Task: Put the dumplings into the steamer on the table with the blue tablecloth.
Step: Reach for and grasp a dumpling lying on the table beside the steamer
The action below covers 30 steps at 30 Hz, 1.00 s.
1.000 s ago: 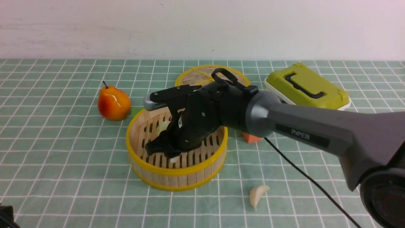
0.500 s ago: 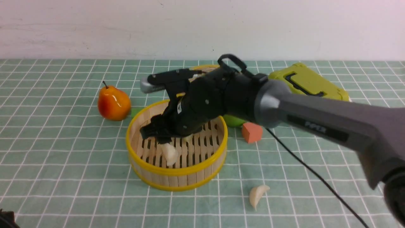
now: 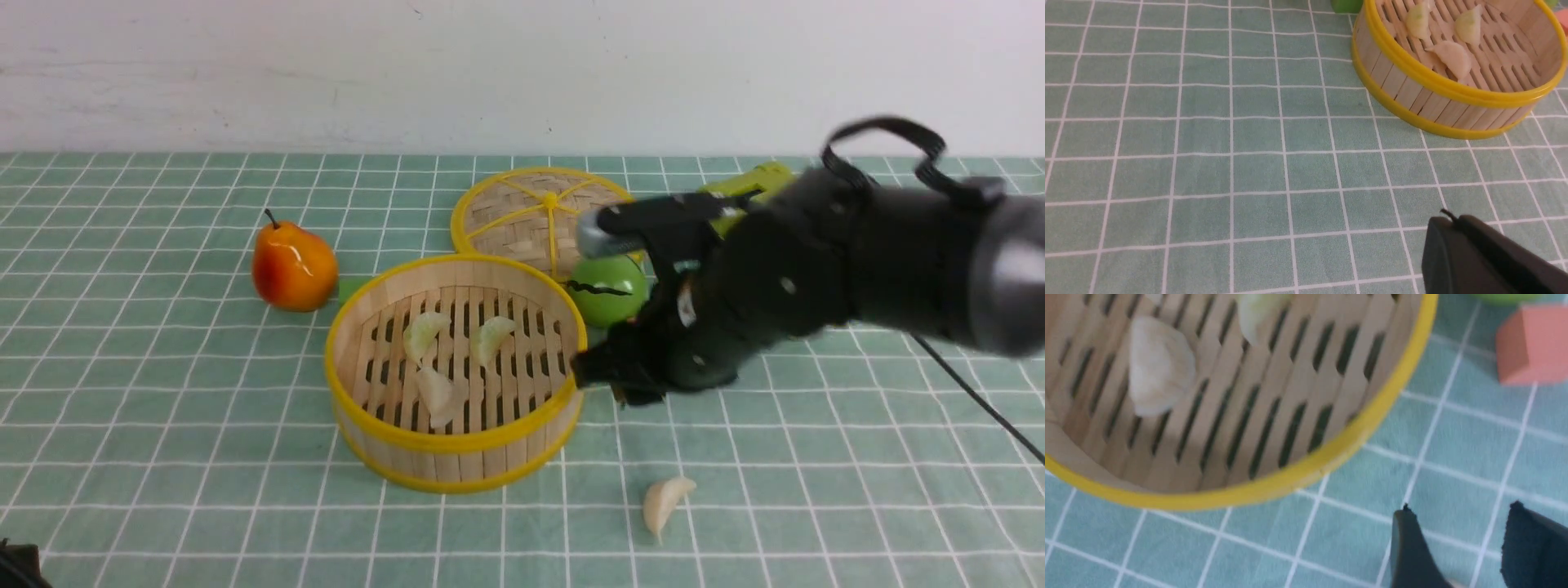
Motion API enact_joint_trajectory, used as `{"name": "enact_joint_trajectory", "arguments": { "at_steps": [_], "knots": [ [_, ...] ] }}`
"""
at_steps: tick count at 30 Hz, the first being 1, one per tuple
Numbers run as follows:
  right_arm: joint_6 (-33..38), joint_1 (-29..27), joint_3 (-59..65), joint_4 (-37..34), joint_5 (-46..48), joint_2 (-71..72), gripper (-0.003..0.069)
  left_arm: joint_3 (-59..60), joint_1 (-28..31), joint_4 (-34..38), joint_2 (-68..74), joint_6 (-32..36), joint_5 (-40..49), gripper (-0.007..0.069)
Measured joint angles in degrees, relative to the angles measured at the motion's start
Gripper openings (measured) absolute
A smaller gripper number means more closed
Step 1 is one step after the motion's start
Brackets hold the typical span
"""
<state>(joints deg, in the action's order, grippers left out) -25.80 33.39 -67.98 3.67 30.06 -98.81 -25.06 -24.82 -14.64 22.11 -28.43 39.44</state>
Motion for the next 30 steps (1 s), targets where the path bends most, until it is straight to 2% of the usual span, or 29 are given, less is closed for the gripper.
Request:
{"name": "enact_joint_trajectory", "arguments": {
  "at_steps": [4, 6, 11, 16, 20, 23, 26, 30],
  "knots": [
    [-8.1, -0.8, 8.3, 0.0, -5.1, 3.0, 0.0344, 0.0, 0.0, -0.1, 0.0, 0.0, -1.8, -0.0007],
    [-9.9, -0.9, 10.3, 0.1, -5.9, 2.7, 0.0377, 0.0, 0.0, -0.2, 0.0, 0.0, -2.0, -0.0006],
    [-10.6, -0.9, 10.8, -0.9, -7.9, -0.4, 0.0444, 0.0, 0.0, -0.5, 0.0, 0.0, -2.0, -0.0003],
    [-10.7, -0.9, 10.8, -2.0, -8.8, -3.5, 0.0452, 0.0, 0.0, -0.7, 0.0, 0.0, -2.0, 0.0000],
    [-10.7, -0.9, 10.8, -2.1, -8.8, -4.8, 0.0380, 0.0, 0.0, -1.0, 0.0, 0.0, -2.0, 0.0004],
    [-10.6, -0.9, 10.8, -2.2, -8.8, -4.9, 0.0293, 0.0, 0.0, -1.1, 0.0, 0.0, -2.0, 0.0006],
    [-7.2, -0.9, 10.8, -2.2, -8.5, -4.9, 0.0186, 0.0, 0.0, -1.1, 0.0, 0.0, -2.0, 0.0007],
    [0.0, -0.9, 10.7, -2.4, -7.9, -4.8, 0.0181, 0.0, 0.0, -1.2, 0.0, 0.0, -2.0, 0.0011]
  ]
}}
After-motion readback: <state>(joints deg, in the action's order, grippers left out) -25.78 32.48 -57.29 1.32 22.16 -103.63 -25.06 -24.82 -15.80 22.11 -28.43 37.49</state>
